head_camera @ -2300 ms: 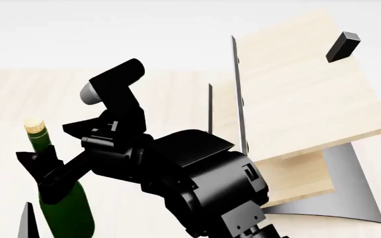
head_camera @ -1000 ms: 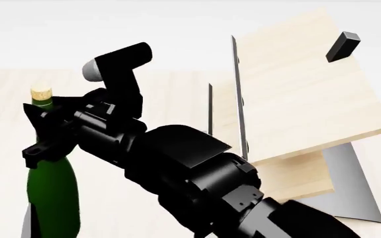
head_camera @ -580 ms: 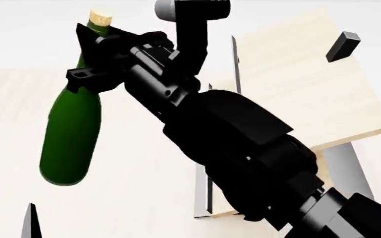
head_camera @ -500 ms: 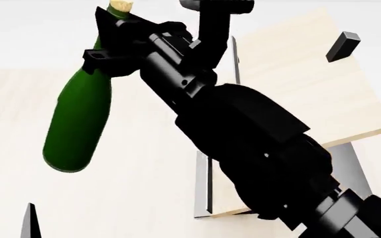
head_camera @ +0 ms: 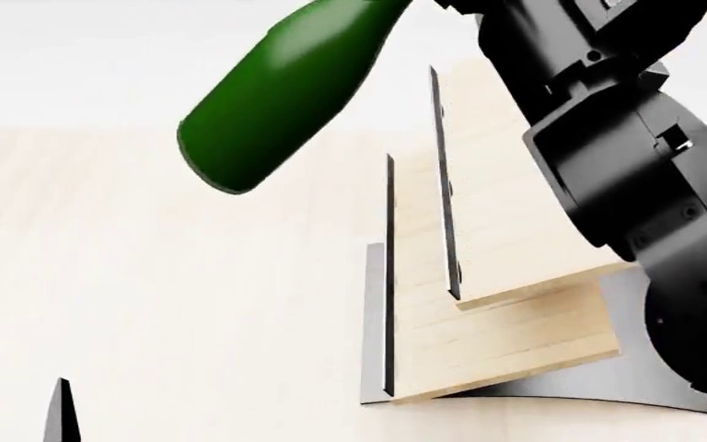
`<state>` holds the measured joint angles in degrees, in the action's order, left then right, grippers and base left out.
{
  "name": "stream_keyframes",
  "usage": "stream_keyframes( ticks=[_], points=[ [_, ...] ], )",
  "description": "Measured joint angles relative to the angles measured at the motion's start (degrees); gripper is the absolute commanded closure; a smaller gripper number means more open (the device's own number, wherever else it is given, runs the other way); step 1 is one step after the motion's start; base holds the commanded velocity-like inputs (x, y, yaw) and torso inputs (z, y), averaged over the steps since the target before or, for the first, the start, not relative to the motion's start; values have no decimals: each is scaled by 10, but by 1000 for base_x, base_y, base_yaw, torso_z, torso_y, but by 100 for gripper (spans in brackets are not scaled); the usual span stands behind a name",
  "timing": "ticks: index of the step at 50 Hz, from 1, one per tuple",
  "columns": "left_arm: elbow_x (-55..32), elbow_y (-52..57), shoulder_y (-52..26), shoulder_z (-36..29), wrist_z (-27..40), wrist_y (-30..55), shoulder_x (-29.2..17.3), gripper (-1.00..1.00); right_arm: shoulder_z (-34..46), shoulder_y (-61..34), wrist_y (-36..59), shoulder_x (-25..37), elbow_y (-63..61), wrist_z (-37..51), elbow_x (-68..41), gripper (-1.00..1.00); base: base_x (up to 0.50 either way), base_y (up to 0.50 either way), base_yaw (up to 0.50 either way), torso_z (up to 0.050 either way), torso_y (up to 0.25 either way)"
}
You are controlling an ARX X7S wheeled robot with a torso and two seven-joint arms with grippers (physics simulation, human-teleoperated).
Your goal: Put the wine bottle on the wine rack.
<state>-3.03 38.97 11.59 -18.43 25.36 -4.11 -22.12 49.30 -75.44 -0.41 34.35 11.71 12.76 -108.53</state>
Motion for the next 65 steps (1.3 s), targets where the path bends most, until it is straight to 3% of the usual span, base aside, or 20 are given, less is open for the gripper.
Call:
stream_keyframes(
  ticks=[16, 65],
  points=[
    [1, 3, -1, 0, 4, 3, -2, -100, -34, 12, -5, 47, 25, 11, -41, 100, 0, 0, 0, 0, 1],
    [3, -2, -6, -10, 10, 4, -7, -100, -94, 103, -42, 113, 56, -6, -103, 100, 0, 0, 0, 0, 1]
  ],
)
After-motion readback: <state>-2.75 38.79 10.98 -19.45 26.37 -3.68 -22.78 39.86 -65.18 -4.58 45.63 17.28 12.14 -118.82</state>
